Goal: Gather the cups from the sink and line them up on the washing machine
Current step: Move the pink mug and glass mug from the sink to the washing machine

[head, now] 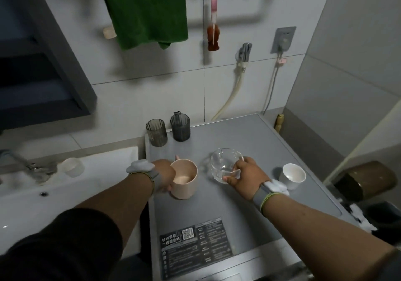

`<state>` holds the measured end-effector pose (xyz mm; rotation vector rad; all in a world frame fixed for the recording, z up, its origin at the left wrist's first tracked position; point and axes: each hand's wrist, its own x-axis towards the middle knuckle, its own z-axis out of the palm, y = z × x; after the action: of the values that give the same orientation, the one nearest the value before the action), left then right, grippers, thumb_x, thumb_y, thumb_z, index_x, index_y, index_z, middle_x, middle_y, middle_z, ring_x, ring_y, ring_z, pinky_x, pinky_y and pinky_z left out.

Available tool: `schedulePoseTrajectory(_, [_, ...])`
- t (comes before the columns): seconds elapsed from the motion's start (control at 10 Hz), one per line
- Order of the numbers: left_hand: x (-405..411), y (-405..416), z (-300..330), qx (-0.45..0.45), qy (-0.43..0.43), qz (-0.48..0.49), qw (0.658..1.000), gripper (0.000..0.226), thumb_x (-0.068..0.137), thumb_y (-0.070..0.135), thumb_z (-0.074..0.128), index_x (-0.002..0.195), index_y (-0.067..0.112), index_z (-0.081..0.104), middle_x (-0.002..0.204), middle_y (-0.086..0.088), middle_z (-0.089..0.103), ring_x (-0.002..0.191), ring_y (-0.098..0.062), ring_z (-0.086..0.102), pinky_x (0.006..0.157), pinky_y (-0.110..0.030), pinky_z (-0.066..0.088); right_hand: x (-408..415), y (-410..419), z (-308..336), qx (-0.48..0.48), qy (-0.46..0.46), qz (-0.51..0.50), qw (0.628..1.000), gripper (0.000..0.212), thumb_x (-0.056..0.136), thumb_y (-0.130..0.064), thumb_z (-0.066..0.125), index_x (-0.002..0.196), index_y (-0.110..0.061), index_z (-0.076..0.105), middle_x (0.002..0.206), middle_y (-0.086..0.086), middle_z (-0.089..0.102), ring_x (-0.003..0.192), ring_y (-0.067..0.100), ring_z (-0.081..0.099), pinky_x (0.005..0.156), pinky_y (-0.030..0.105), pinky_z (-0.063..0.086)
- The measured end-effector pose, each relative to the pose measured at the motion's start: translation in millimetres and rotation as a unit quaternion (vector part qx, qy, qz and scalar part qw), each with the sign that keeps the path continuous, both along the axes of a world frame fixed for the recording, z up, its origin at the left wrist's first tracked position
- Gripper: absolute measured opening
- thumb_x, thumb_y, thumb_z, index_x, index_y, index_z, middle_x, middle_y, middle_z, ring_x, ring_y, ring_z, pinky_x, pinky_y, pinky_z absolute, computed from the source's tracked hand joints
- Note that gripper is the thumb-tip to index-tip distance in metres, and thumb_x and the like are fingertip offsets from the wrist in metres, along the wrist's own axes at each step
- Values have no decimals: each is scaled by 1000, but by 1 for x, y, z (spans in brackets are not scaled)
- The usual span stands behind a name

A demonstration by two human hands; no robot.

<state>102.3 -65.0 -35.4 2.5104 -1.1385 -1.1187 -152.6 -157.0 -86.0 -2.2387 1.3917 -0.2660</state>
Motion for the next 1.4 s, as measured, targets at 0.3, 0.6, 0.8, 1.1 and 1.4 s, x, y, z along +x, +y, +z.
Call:
schedulePoseTrajectory(0.3, [-51, -32, 6, 6, -13, -2, 1000, 43, 103, 27, 40, 100, -2, 71, 94, -17, 74, 58, -22, 59, 51, -26, 46, -24, -66, 1, 16, -17, 68, 997, 33, 79, -47, 77, 81, -24, 54, 117, 4, 55, 98, 21, 58, 84, 25, 43])
schedulePoseTrajectory(0.6, [-59, -57, 11, 51, -31, -23, 998, 28, 102, 18, 47, 110, 1, 68, 102, -16, 74, 66, -23, 63, 53, -30, 49, -19, -95, -10, 25, -23, 74, 997, 30, 77, -44, 78, 78, -24, 56, 115, 1, 55, 90, 15, 54, 79, 26, 42])
schedulePoseTrajectory(0.8, [-47, -88, -5, 38, -17, -18, 999, 31, 103, 19, 45, 115, -1, 66, 106, -20, 72, 76, -29, 65, 51, -27, 45, -12, -113, -15, 33, 0, 72, 997, 32, 78, -42, 79, 82, -22, 55, 130, 4, 52, 102, 21, 59, 87, 25, 43])
schedulePoseTrajectory(1.1, [-34, -127, -34, -40, 10, 51, 998, 41, 104, 27, 39, 114, -6, 61, 115, -26, 66, 107, -42, 64, 90, -46, 53, 0, -141, -23, 47, -32, 20, 998, 31, 77, -38, 82, 80, -20, 57, 130, 9, 52, 106, 24, 58, 85, 19, 36])
schedulePoseTrajectory(1.4, [-29, -134, -56, -126, -114, 88, 981, 59, 96, 56, 45, 134, 10, 44, 133, -15, 52, 120, -35, 51, 94, -36, 40, 13, -162, -26, 43, -39, 9, 998, 28, 77, -36, 82, 78, -21, 58, 134, 10, 49, 109, 26, 59, 86, 18, 34])
